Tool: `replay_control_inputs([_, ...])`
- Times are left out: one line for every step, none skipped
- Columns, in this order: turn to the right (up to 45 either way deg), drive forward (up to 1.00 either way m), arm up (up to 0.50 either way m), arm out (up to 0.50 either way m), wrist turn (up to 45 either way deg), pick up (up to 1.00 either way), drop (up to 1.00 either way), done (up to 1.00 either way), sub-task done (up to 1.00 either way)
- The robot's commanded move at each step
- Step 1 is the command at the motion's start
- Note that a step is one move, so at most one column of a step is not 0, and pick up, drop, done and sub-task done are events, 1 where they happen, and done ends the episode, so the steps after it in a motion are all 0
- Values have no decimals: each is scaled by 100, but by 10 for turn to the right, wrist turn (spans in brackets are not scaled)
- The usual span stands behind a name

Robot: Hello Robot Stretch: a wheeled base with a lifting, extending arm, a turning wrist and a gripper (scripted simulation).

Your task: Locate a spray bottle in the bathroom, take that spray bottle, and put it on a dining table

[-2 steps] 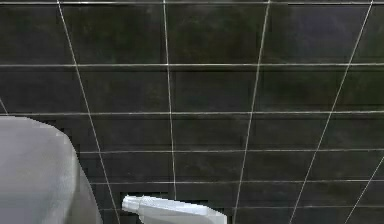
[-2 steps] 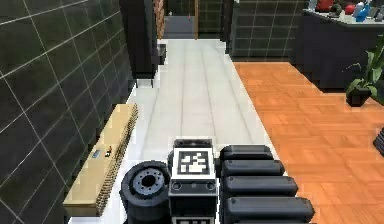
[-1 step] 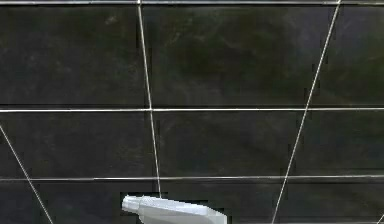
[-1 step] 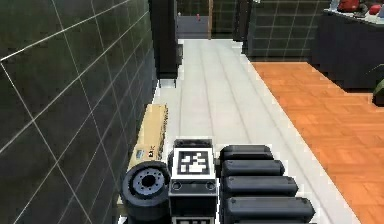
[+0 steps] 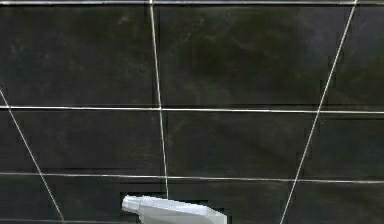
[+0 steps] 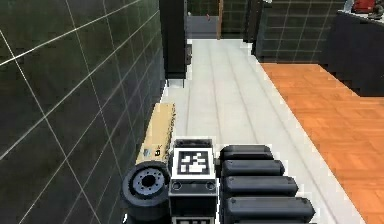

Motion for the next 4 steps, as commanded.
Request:
replay_control_inputs([-30, 0, 0, 0, 0, 0, 0, 0, 0])
replay_control_inputs([60, 0, 0, 0, 0, 0, 0, 0, 0])
replay_control_inputs([-60, 0, 0, 0, 0, 0, 0, 0, 0])
replay_control_inputs([30, 0, 0, 0, 0, 0, 0, 0, 0])
